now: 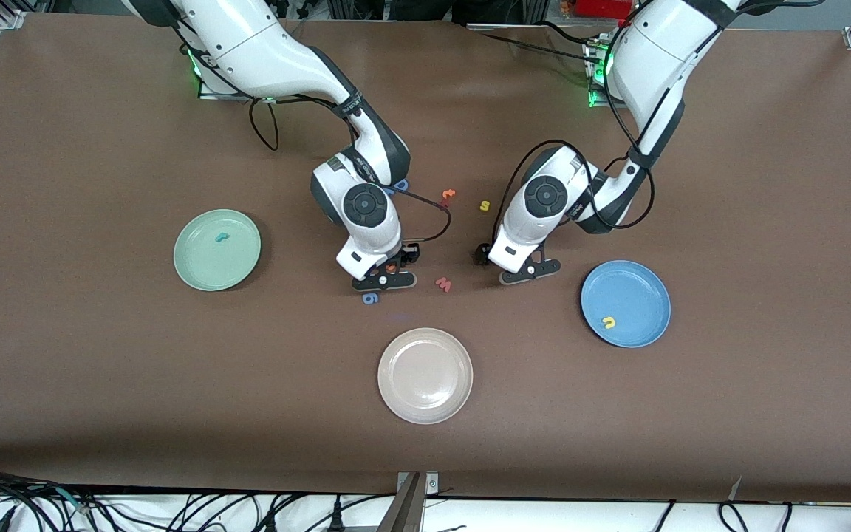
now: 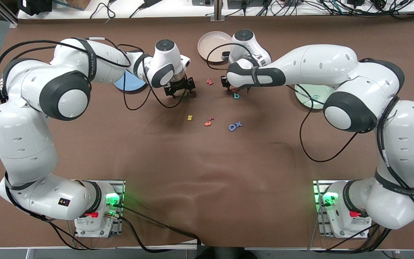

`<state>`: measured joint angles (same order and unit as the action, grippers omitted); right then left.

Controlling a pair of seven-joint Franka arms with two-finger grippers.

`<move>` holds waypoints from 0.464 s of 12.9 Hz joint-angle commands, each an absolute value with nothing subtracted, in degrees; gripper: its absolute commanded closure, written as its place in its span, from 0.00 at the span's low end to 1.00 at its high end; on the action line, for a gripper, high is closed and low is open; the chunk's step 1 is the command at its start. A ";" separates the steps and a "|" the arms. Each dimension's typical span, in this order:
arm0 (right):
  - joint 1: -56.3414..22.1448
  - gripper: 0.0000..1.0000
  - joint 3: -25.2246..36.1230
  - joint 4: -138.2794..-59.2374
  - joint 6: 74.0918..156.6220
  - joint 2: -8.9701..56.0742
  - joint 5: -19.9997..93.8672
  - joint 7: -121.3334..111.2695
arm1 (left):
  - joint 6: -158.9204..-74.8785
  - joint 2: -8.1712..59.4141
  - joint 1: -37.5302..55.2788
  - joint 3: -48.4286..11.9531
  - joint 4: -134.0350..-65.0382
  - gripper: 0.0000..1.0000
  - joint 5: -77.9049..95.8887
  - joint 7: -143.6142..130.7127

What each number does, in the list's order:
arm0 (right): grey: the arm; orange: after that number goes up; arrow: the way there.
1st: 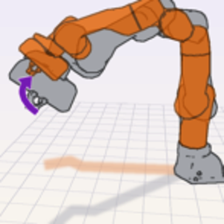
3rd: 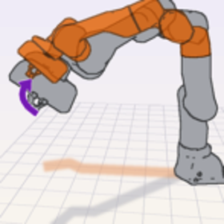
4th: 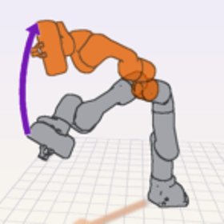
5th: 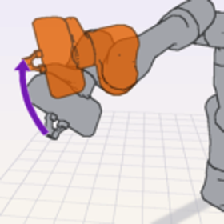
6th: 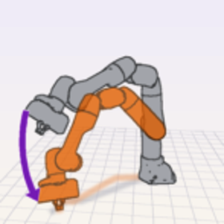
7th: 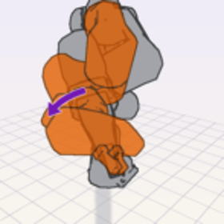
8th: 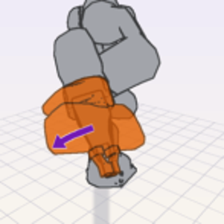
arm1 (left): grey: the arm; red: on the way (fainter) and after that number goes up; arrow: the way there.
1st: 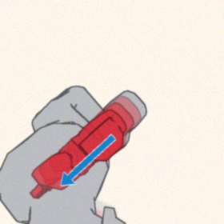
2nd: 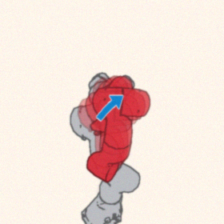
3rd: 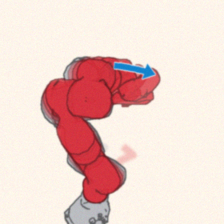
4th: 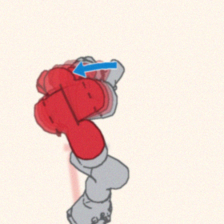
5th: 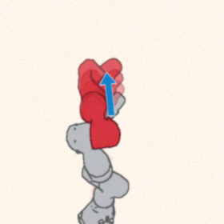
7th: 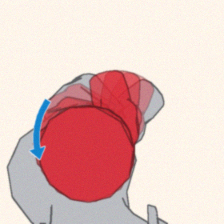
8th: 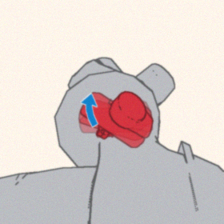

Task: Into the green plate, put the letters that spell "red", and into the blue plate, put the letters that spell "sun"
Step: 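Grasp the green c with the left gripper, the orange e with the right gripper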

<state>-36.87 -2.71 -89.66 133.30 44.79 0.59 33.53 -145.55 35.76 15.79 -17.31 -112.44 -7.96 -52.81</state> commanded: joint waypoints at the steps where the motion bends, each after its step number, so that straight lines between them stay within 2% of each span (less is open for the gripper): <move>1: -37.18 0.52 -2.64 -89.82 132.89 45.00 0.44 33.49 | -147.12 36.91 17.14 -16.70 -112.06 0.34 -8.96 -53.70; 3: -37.09 0.70 -2.55 -89.83 132.89 44.91 0.44 33.05 | -147.48 37.35 17.40 -16.70 -112.06 0.46 -9.05 -53.61; 4: -37.09 0.79 -2.64 -89.91 132.80 44.91 0.44 33.05 | -147.57 37.44 17.49 -16.70 -112.06 0.50 -9.05 -53.61; 5: -37.09 0.91 -2.55 -89.91 132.72 44.91 0.44 33.13 | -147.57 37.62 17.49 -16.70 -112.06 0.52 -9.05 -53.61; 6: -37.09 0.95 -2.55 -89.83 132.11 44.83 0.44 33.13 | -147.57 37.62 17.49 -16.70 -112.06 0.55 -9.05 -53.53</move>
